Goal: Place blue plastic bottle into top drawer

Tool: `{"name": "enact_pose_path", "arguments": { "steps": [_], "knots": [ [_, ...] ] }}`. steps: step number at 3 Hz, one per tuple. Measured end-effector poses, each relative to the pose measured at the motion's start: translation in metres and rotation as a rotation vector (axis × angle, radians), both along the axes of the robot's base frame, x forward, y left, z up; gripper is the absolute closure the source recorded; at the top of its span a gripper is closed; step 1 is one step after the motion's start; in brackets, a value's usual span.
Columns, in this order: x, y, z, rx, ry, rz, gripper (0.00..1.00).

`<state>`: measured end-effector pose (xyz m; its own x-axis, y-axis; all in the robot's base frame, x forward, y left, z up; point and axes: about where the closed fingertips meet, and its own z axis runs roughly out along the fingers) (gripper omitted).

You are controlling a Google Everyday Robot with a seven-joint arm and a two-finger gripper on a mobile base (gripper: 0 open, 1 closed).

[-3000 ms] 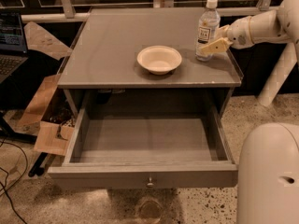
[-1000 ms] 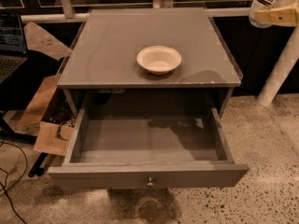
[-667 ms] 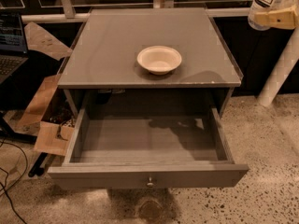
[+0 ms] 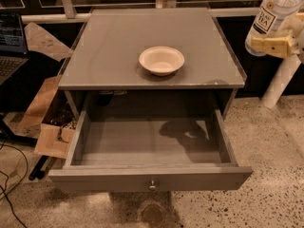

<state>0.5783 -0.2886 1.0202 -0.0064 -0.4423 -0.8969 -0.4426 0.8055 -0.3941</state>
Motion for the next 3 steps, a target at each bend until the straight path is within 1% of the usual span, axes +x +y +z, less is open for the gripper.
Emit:
{"name": "enact_pose_path", "arguments": {
  "steps": [1, 2, 3],
  "knots": [
    [-0.006, -0.004, -0.026, 0.027, -0.019, -0.079, 1.0],
    [-0.014, -0.003, -0.056, 0.056, 0.021, -0.101, 1.0],
    [-0.014, -0.003, -0.056, 0.056, 0.021, -0.101, 1.0]
  ]
}}
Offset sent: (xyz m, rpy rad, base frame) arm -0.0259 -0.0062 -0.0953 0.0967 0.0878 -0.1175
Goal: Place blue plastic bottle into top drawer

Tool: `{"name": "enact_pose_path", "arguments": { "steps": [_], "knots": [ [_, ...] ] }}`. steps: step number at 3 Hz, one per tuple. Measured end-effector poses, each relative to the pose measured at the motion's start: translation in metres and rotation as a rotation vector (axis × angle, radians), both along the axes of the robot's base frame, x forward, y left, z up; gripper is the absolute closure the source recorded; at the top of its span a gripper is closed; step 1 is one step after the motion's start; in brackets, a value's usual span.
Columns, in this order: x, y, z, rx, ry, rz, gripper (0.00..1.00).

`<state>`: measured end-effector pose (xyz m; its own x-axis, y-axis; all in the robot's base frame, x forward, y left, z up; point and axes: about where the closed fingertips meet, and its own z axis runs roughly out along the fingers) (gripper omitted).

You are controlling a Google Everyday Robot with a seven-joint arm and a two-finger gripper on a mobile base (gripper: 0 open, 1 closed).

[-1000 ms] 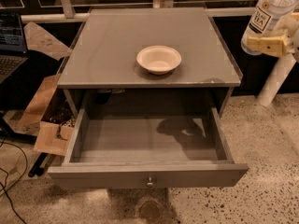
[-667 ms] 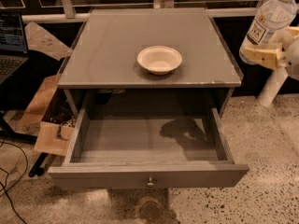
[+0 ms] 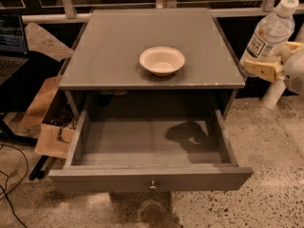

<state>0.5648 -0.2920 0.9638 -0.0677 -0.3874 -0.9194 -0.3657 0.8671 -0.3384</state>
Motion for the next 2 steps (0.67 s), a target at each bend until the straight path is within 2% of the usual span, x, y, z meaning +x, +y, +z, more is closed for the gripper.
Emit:
{"name": "enact_pose_path", "arguments": {
  "steps": [1, 2],
  "knots": [
    [-0.013, 0.02, -0.025, 0.077, 0.074, 0.046, 1.0],
    [-0.038, 0.05, -0.062, 0.178, 0.193, 0.119, 1.0]
  ]
}}
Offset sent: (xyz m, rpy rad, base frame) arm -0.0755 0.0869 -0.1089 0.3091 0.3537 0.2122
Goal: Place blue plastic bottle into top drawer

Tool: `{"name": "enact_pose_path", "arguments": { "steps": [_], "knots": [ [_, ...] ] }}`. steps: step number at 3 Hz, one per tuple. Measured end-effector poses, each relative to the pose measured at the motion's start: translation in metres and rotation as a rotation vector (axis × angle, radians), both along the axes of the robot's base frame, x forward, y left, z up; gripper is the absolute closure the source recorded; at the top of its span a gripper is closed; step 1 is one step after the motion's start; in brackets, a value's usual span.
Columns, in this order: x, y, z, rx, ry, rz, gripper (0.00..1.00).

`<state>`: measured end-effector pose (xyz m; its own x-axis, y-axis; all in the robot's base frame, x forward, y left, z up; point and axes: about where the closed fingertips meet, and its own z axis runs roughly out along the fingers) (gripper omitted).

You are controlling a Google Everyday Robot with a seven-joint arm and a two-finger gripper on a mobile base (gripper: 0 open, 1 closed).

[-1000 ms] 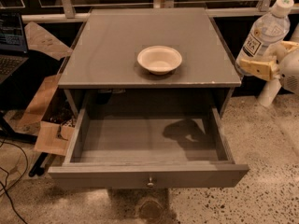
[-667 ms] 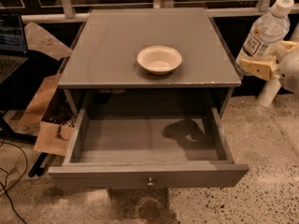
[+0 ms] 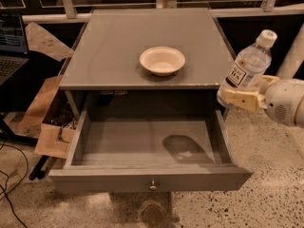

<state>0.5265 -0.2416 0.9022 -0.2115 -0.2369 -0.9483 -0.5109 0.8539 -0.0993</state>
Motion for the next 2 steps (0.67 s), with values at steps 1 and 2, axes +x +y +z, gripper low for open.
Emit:
{"name": "enact_pose_path", "arguments": {
  "steps": [1, 2],
  "knots": [
    [-0.021, 0.021, -0.032, 0.054, 0.079, 0.039, 1.0],
    [-0.029, 0.035, -0.059, 0.065, 0.116, 0.048, 1.0]
  ]
}}
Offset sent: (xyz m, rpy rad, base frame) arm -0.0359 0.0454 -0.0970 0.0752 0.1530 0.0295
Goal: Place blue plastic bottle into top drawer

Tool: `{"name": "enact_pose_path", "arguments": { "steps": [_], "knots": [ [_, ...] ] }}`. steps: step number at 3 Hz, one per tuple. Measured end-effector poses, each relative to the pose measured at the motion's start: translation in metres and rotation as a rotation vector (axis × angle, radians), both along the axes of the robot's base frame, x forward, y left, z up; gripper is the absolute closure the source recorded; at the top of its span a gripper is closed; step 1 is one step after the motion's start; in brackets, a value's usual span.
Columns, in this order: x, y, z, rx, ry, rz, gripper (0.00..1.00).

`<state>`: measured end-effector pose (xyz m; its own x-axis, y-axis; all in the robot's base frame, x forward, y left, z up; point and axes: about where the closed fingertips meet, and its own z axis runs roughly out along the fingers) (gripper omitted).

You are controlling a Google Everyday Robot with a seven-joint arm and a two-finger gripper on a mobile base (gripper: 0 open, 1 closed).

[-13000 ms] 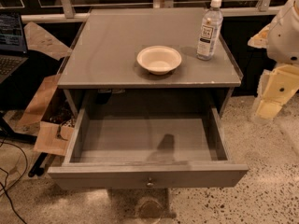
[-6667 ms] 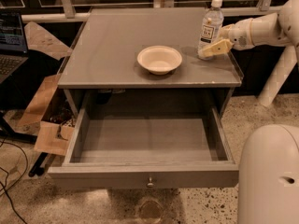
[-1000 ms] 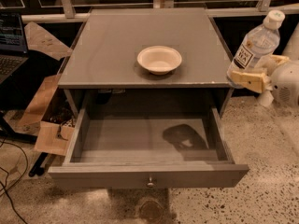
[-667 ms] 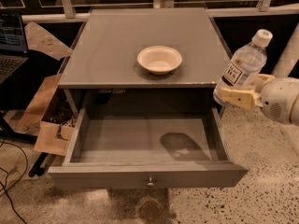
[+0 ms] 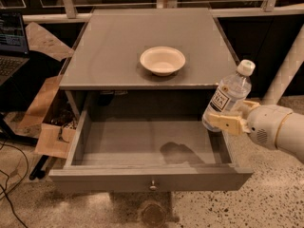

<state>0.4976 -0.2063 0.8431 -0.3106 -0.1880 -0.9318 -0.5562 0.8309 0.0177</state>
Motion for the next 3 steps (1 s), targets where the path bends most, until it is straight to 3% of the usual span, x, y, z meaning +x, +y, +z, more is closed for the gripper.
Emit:
{"name": "enact_pose_path", "arguments": {
  "steps": [3],
  "knots": [
    [0.026, 0.033, -0.065, -0.041, 0.013, 0.01, 1.0]
  ]
}}
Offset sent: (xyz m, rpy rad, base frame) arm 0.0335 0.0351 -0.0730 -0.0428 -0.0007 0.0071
